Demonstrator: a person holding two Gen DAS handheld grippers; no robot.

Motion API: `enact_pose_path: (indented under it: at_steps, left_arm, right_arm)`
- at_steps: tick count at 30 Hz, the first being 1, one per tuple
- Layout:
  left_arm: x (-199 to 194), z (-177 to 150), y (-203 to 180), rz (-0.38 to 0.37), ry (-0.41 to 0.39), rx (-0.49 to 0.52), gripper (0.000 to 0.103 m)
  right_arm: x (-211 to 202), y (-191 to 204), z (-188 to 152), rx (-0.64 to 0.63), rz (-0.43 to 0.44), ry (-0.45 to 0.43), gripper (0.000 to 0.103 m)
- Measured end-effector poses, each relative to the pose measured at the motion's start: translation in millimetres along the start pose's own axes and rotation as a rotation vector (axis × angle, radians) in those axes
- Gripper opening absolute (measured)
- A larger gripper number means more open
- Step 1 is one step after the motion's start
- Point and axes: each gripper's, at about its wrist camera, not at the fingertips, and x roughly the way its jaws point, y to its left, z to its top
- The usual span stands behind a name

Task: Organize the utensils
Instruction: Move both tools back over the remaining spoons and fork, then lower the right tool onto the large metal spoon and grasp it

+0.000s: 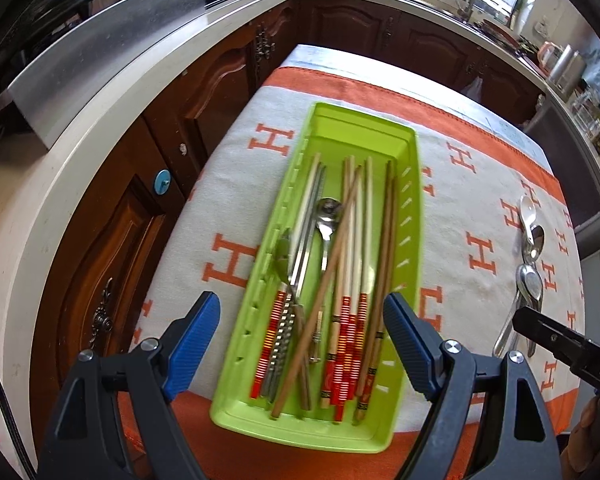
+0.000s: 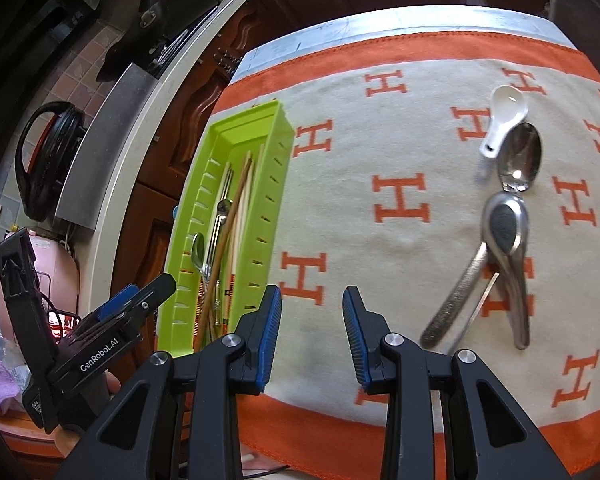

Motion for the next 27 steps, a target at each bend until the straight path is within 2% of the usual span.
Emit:
enact_pose_path:
  at_steps: [13,27]
  left_arm:
    - [-15.9,-1.5,-76.2,-0.042,-0.043,0.138,0.082]
    - [-1.2,-3.2,-145.6,-0.1,-0.009,0.283,0.082]
  right_arm:
    - [-50.1,-83.8,-13.9,0.109,-0.024,-0.13,0.032]
    - [-68.2,-147.1,-20.0,0.189,-0.082,-0.185,0.032]
